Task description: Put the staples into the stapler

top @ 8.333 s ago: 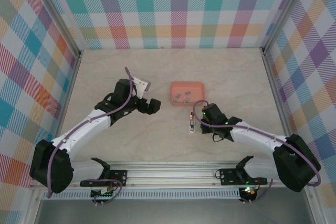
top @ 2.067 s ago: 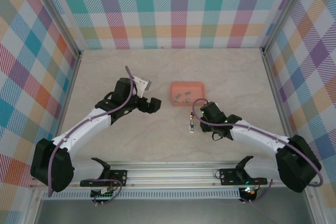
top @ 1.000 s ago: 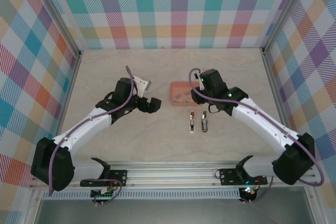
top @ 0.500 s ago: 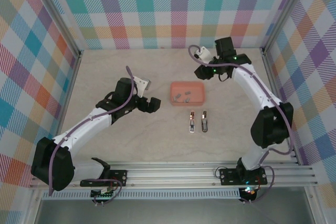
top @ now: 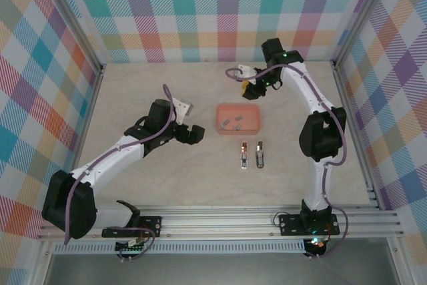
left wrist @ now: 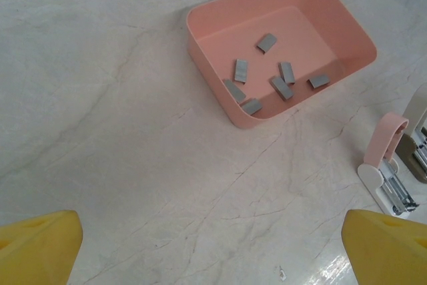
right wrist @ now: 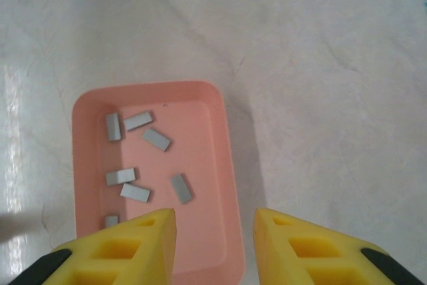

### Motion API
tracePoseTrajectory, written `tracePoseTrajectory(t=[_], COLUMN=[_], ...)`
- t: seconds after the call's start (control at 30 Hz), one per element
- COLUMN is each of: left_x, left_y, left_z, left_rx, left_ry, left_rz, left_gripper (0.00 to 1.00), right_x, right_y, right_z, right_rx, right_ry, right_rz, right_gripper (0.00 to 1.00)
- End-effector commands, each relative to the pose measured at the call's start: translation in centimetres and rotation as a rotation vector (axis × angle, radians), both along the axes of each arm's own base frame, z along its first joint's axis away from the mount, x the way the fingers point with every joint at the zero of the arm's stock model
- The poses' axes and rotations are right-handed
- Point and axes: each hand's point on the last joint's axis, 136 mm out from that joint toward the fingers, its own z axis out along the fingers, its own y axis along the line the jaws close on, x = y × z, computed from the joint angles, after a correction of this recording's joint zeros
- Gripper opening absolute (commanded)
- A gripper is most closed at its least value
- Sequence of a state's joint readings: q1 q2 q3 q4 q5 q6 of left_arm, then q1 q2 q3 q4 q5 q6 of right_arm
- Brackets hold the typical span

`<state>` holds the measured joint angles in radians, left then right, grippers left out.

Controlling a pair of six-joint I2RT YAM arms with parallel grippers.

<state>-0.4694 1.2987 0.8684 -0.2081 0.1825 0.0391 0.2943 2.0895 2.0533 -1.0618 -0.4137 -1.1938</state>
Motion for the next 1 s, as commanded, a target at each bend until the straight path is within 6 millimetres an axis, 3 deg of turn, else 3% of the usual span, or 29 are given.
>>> tracePoseTrajectory(t=[0.0,0.53,0.97], left_x=[0.1,0.2,0.1], left_y=[-0.5,-0.6,-0.7], left_z=[0.3,-0.1,-0.1], left_rx=[-0.012,-0.002,-0.011], left_ry=[-0.009,0.006,0.01], left_rz=[-0.017,-0.019,-0.021], left_gripper=[1.0,1.0,1.0], right_x=[-2.8,-3.6,-3.2], right_y=[0.6,2.4,1.6], right_z=[-1.0,-8.5,-12.7], right_rx=[-0.03,-0.228,-0.321], right_ry=[0.016,0.001,0.076], right_rz=[0.209,0.429,0.431], right_gripper=[0.37,0.35,0.35])
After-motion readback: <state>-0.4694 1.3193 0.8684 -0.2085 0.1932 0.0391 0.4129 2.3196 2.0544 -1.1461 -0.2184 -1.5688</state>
